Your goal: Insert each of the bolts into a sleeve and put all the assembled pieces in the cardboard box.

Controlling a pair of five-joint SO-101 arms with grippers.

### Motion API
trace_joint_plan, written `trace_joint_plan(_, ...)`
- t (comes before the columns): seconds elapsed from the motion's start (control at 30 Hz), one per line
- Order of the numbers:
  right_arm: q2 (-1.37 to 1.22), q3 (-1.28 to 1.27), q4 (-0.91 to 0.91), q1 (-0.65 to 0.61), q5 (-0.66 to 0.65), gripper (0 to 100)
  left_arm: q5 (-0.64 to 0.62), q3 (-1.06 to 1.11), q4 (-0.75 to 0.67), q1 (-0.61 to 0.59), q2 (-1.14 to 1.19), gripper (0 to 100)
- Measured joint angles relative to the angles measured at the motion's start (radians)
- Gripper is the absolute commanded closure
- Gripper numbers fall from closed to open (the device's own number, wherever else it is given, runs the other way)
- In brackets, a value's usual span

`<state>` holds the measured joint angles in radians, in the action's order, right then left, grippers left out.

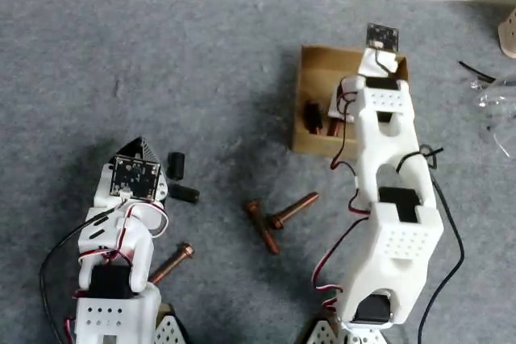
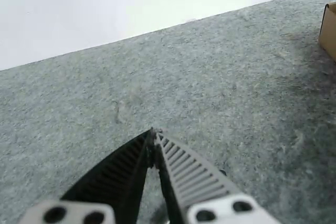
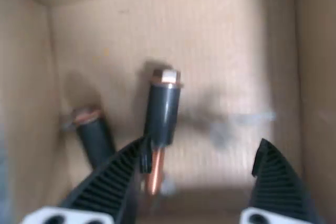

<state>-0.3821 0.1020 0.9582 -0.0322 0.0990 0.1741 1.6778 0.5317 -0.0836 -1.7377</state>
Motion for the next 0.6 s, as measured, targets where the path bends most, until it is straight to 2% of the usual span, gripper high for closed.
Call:
trace_joint_plan(0.13, 0.146, 0.000, 0.130, -0.051, 0.000, 73.1, 0.000, 0.000, 0.000, 0.003, 0.000, 99)
trace_joint_plan(0.3, 0.342, -0.054, 0.275, -0.203, 0.000, 73.1, 0.000, 0.000, 0.000, 0.003, 0.000, 99)
trace_joint_plan(0.47, 0.525, -0.252, 0.278, -0.364, -0.018, 73.1, 0.000, 0.000, 0.000, 0.003, 0.000, 99)
trace_joint_plan(0.6, 0.681, -0.420, 0.278, -0.364, -0.098, 73.1, 0.000, 0.000, 0.000, 0.003, 0.000, 99)
